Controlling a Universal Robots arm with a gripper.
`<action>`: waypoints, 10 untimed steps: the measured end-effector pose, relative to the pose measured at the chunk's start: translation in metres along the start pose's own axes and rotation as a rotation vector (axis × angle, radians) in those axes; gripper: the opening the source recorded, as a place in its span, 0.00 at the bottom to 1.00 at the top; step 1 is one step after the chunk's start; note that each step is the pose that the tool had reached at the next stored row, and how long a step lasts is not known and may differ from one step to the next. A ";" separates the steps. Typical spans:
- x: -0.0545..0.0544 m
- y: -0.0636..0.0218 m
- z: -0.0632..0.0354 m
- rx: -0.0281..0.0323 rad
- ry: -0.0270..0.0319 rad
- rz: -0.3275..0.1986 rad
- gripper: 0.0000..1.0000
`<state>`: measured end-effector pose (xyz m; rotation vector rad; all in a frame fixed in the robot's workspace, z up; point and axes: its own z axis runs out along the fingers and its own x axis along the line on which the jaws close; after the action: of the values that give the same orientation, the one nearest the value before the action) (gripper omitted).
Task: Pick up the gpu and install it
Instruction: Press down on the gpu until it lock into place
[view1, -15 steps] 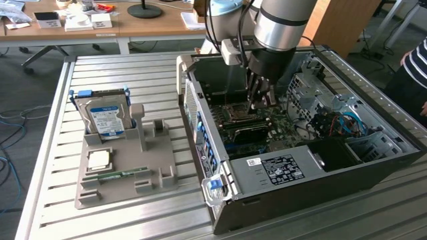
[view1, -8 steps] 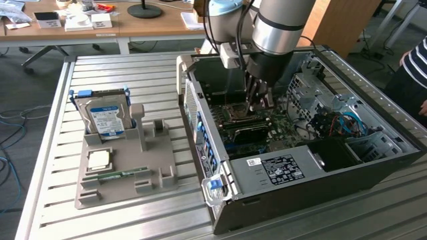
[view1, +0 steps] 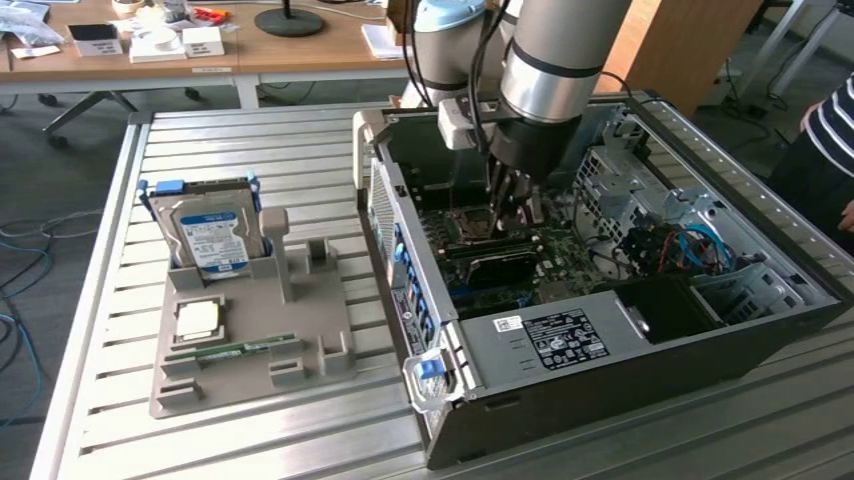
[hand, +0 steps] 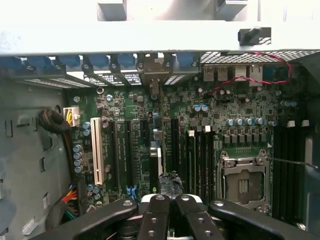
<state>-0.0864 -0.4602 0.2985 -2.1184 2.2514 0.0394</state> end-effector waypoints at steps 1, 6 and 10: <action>0.000 0.0000 0.0000 -0.0001 0.0001 0.000 0.11; 0.000 0.0001 0.0082 0.0000 -0.0001 0.000 0.11; 0.001 0.0002 0.0154 -0.0002 -0.0001 0.000 0.11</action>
<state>-0.0864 -0.4602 0.2831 -2.1184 2.2515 0.0398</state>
